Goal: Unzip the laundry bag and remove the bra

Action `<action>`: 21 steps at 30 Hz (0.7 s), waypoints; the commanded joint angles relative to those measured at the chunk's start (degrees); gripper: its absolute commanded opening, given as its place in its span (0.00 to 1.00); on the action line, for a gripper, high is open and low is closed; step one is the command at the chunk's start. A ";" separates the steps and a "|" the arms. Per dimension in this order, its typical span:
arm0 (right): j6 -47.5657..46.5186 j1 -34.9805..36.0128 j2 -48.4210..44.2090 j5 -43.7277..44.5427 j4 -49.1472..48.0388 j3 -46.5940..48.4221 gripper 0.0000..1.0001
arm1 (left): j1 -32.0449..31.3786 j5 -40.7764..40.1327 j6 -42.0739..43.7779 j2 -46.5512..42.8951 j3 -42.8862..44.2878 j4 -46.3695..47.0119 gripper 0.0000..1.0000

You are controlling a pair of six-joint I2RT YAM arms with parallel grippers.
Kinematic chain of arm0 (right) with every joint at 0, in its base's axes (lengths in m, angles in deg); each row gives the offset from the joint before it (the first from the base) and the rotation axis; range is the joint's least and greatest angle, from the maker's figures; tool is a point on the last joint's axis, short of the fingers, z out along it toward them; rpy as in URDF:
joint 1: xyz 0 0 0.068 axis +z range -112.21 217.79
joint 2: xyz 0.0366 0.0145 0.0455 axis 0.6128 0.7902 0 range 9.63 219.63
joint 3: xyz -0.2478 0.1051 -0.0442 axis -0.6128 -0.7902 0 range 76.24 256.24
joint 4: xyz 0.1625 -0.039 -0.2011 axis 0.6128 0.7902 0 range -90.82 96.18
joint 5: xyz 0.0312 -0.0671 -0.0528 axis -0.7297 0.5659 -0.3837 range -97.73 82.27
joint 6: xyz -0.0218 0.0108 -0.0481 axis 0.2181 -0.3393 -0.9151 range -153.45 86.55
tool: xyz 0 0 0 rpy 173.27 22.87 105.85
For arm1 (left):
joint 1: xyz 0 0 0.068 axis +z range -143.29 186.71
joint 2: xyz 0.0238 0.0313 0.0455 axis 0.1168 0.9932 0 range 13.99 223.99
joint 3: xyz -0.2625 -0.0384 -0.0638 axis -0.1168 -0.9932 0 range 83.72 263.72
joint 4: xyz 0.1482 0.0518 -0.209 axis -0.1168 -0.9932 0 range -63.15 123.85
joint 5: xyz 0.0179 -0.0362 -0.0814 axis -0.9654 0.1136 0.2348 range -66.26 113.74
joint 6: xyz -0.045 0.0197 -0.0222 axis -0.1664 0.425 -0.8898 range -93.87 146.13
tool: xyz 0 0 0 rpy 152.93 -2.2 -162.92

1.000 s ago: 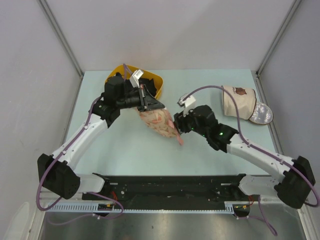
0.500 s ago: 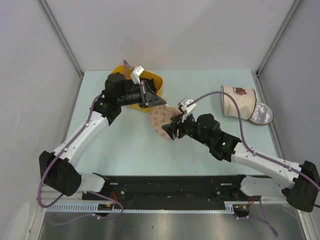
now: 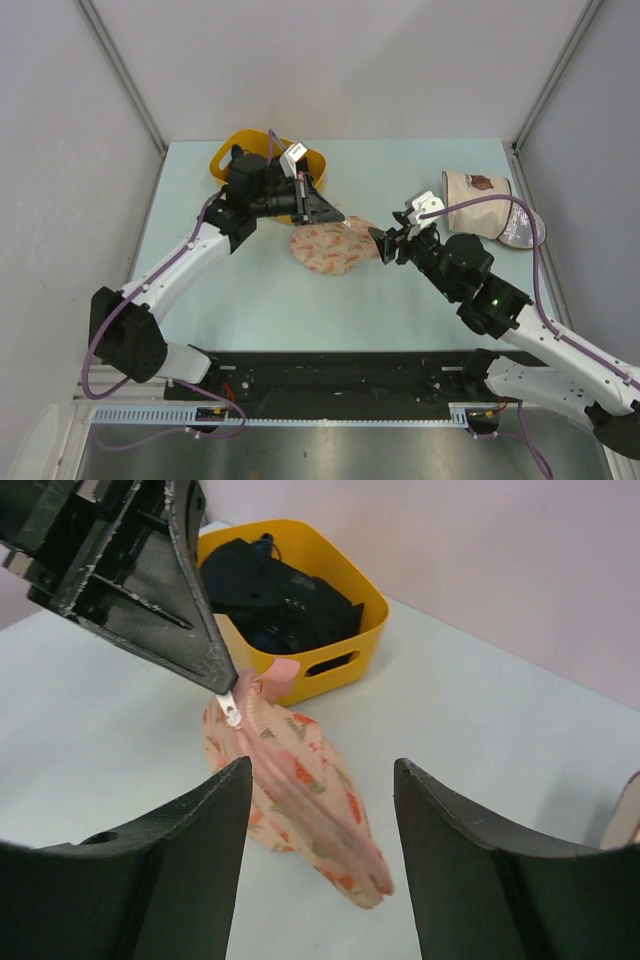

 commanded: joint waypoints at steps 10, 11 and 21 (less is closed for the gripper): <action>-6.04 -0.82 0.97 4.96 0.37 0.42 0.71 | -2.22 2.92 -0.05 0.83 -0.47 3.61 0.00; -5.95 -0.82 0.88 4.97 0.37 0.50 0.72 | -2.31 2.91 0.12 0.66 -0.47 3.61 0.00; -6.65 -1.35 6.23 -5.75 5.10 3.66 0.88 | -2.84 2.21 1.18 -0.31 -0.03 2.38 0.00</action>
